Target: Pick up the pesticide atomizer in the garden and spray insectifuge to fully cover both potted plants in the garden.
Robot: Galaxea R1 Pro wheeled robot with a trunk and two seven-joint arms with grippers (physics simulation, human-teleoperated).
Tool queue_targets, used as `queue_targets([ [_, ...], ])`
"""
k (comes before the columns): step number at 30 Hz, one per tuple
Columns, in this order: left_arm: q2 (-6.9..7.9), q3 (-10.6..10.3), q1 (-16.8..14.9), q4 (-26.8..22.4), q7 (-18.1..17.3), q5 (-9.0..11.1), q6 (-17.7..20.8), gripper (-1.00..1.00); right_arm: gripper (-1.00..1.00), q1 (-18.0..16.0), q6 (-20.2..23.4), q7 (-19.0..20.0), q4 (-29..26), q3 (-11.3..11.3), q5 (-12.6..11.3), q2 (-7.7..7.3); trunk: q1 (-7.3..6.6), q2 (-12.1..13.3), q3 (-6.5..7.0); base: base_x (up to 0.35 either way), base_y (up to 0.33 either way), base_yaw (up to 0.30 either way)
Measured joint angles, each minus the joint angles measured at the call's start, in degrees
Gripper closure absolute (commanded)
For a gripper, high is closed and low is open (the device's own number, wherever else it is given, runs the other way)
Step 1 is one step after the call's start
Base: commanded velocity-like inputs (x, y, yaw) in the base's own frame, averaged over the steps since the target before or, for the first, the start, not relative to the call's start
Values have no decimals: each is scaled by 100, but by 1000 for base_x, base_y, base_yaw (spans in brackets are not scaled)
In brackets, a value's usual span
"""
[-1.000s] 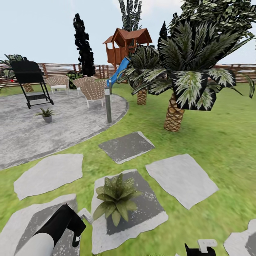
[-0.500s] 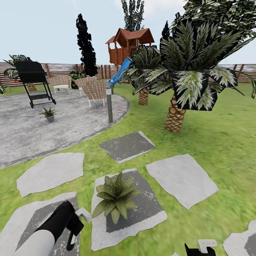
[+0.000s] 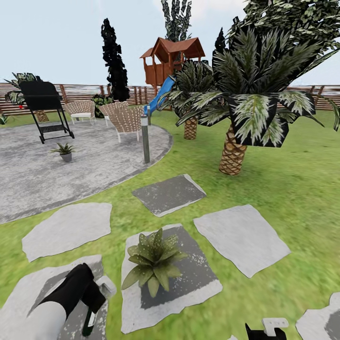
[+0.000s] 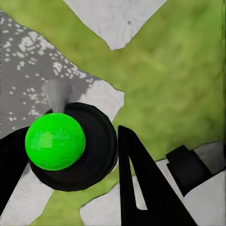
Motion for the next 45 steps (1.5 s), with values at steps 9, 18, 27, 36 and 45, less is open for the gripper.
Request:
queue_targets([
  [9,47,-21,-96,74,-73,-200,5,100,-100,0,0,-2,0,0,3,0,0,0,0,0,0,0],
  [18,39,6,-90,89,-50,-183,-6,100,-100,0,-1,-6,-9,0,0,-18,0,0,0,0,0,0],
  [27,21,-3,-40,102,-36,-189,-8,100,-100,0,7,-2,0,0,3,-10,-3,0,0,150,0,0],
  [36,11,-8,9,756,487,-179,-31,100,-100,0,5,-5,-7,0,0,-9,0,0,-1,19,0,0],
  [45,-17,47,-19,712,523,-90,-30,100,-100,0,0,-6,-8,0,-1,-8,0,0,0,0,0,61],
])
